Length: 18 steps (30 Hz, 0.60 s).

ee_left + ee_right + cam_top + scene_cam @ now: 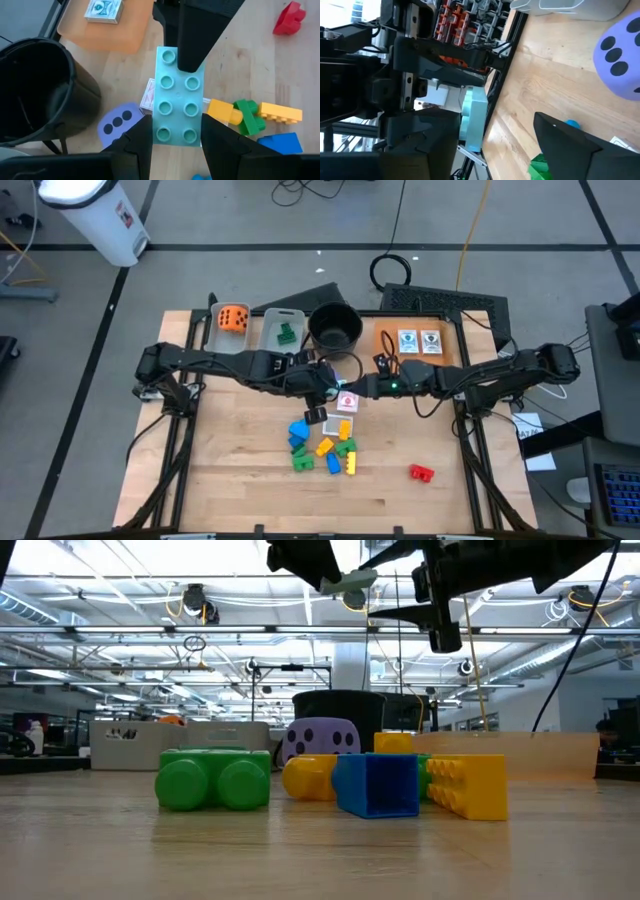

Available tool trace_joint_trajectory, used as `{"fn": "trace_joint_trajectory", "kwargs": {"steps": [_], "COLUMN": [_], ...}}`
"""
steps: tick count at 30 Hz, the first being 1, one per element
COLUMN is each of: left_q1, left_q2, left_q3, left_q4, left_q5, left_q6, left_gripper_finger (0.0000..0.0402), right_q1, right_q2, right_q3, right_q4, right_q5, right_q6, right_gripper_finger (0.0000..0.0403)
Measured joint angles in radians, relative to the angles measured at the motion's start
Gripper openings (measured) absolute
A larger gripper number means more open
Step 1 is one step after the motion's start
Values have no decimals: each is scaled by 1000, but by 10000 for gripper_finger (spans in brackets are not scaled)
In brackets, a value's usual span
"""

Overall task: Pick & Place Toys
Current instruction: Put the light blue game piece into the right gray bin

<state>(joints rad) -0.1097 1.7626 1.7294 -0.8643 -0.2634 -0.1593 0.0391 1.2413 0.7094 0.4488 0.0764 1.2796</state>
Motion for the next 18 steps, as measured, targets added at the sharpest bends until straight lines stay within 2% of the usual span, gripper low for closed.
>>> {"fn": "trace_joint_trajectory", "kwargs": {"steps": [18], "left_q1": [-2], "left_q2": [0], "left_q3": [0], "left_q4": [-1], "left_q5": [0], "left_q6": [1], "left_gripper_finger": [138], "right_q1": [-1], "right_q2": [4], "right_q3": [0], "right_q4": [-3], "right_q5": [3], "right_q6": [0], "right_gripper_finger": [144]}}
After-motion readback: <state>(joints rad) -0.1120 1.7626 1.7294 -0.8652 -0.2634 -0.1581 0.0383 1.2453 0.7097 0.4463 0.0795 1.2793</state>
